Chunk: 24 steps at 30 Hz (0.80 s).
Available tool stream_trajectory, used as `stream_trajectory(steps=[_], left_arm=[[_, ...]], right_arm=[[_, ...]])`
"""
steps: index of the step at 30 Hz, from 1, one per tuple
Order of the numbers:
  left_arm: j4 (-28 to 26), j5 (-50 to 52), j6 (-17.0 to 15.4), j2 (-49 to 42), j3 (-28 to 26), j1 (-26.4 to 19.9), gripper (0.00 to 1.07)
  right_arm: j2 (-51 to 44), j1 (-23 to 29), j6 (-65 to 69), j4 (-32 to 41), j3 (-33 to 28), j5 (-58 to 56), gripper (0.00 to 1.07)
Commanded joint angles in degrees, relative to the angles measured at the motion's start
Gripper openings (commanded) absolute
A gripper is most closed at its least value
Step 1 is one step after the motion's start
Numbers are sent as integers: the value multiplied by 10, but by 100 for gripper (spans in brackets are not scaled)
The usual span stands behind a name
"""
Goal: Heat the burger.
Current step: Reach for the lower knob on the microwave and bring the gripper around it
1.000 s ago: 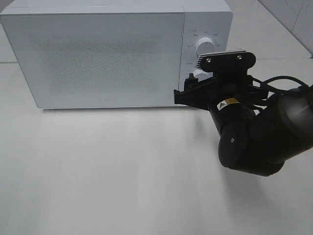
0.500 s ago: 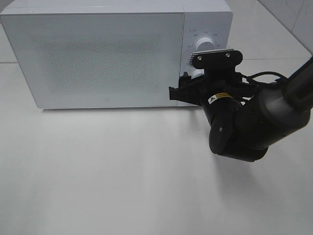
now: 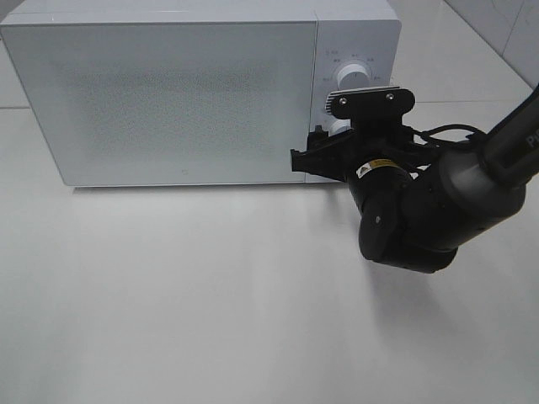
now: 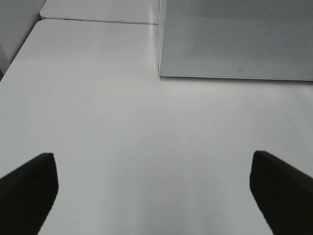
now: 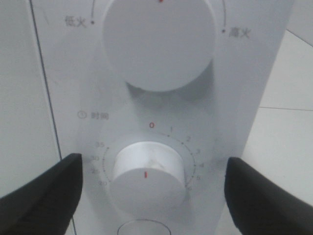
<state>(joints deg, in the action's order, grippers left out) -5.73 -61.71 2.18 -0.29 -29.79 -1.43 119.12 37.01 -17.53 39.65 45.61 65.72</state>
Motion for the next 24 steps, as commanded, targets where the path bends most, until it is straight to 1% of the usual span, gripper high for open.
stream_trajectory(steps=[1, 5, 9, 24], left_arm=[[0, 4, -2, -9, 1, 1, 100], [0, 4, -2, -9, 1, 1, 100], [0, 4, -2, -9, 1, 1, 100], [0, 4, -2, -9, 1, 1, 100]], right_arm=[[-2, -3, 6, -14, 5, -1, 75], [0, -3, 7, -17, 5, 0, 75], [15, -3, 8, -21, 21, -1, 75], [9, -2, 6, -21, 21, 18, 73]])
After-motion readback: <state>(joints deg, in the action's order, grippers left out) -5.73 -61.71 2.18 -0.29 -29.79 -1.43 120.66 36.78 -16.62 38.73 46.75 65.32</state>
